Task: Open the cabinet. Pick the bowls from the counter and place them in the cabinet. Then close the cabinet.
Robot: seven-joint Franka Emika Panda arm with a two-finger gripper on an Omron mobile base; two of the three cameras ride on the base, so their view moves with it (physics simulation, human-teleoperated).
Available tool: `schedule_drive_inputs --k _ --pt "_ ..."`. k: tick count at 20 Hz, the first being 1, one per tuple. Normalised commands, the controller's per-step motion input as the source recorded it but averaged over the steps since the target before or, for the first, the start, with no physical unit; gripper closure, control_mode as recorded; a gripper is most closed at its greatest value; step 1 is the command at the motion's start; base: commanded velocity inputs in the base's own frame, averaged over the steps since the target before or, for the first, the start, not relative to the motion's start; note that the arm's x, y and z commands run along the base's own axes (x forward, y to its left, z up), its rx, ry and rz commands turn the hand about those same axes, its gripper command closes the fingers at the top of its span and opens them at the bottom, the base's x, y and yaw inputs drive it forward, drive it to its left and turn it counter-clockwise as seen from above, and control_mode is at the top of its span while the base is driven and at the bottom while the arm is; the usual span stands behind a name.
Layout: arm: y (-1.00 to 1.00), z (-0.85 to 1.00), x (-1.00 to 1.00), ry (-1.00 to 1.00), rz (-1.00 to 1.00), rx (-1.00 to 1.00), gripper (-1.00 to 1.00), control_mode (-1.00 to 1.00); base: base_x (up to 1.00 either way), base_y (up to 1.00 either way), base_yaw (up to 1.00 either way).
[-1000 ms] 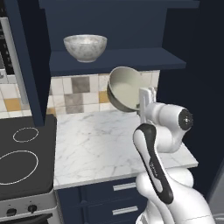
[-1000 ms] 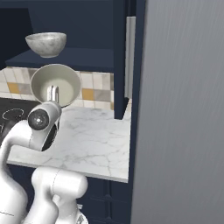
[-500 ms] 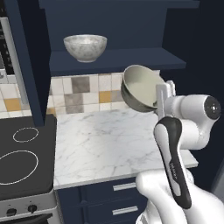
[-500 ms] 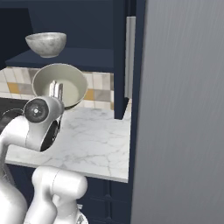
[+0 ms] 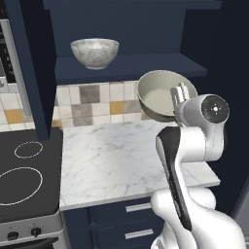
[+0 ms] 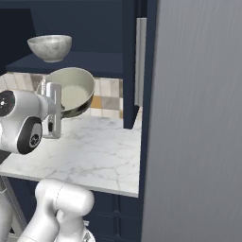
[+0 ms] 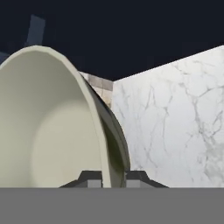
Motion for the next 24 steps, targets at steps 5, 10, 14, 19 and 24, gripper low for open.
schedule_drive_inputs --k 5,10,14,19,24 --pt "-0.11 0.08 0.0 0.01 -0.05 -0.05 1.0 -1.0 0.0 0.0 0.0" --pt "-0.24 0.06 -0.01 0.0 0.04 0.02 1.0 -1.0 0.0 0.0 0.0" --pt "-0.21 0.12 0.0 -0.04 0.07 0.05 1.0 -1.0 0.0 0.0 0.0" --pt "-0.09 0.24 0.0 -0.12 0.04 0.04 1.0 -1.0 0.0 0.0 0.0" --pt "-0.01 0.25 0.0 -0.12 0.0 0.02 1.0 -1.0 0.0 0.0 0.0"
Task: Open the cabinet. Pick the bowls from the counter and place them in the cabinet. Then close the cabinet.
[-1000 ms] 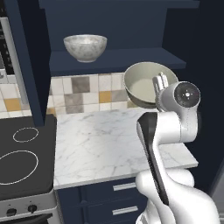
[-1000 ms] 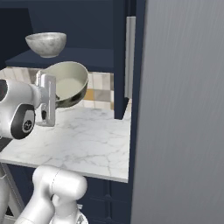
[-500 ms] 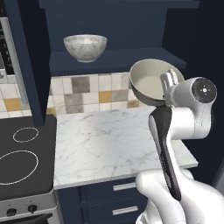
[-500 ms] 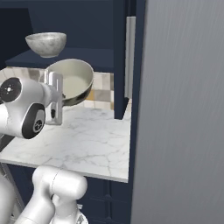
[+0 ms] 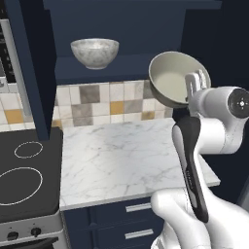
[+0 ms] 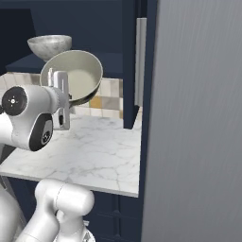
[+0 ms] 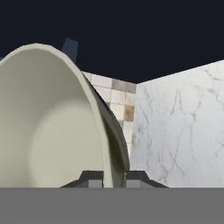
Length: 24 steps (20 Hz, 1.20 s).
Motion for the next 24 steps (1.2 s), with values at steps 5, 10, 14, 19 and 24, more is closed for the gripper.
schedule_drive_inputs --k 5,10,14,19,24 --pt "-0.04 0.08 0.04 -0.08 0.0 0.01 1.0 -1.0 0.0 0.0 0.0" --pt "-0.06 0.03 0.15 -0.03 0.0 0.0 1.0 -1.0 0.0 0.0 0.0" --pt "-0.04 0.04 0.14 -0.04 0.0 0.0 1.0 -1.0 0.0 0.0 0.0" --pt "0.0 0.06 0.15 -0.04 0.0 0.0 1.0 -1.0 0.0 0.0 0.0" --pt "-0.02 0.14 0.03 -0.07 0.0 0.0 1.0 -1.0 0.0 0.0 0.0"
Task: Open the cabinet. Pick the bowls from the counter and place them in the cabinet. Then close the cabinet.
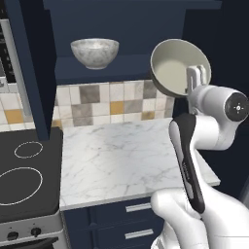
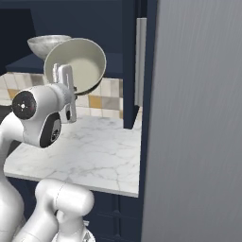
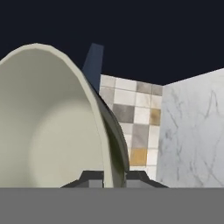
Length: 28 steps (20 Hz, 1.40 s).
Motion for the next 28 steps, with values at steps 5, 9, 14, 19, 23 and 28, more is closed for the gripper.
schedule_drive_inputs --k 5,9,14,19,23,28 --pt "-0.07 0.19 0.0 -0.09 0.0 0.0 1.0 -1.0 0.0 0.0 0.0" --pt "-0.03 0.15 0.09 -0.01 0.0 0.0 1.0 -1.0 0.0 0.0 0.0" --pt "-0.04 0.18 0.25 0.01 0.0 0.0 1.0 -1.0 0.0 0.0 0.0" --pt "-0.04 0.28 0.27 0.07 0.0 0.0 1.0 -1.0 0.0 0.0 0.0" --pt "0.0 0.23 0.33 0.13 0.0 0.0 1.0 -1.0 0.0 0.0 0.0" --pt "0.0 0.14 0.35 0.2 0.0 0.0 1.0 -1.0 0.0 0.0 0.0"
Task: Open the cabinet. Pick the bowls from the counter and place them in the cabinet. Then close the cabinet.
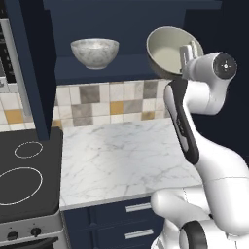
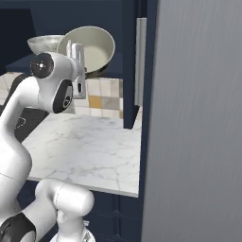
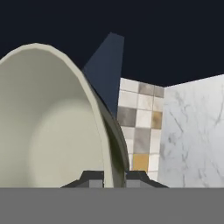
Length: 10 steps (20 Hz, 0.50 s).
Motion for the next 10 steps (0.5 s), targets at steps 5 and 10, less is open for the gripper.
schedule_drive_inputs --k 5,10 --pt "0.0 0.04 0.28 0.19 0.0 0.0 1.0 -1.0 0.0 0.0 0.0" --pt "0.0 0.0 0.13 0.03 0.0 0.0 1.0 -1.0 0.0 0.0 0.0"
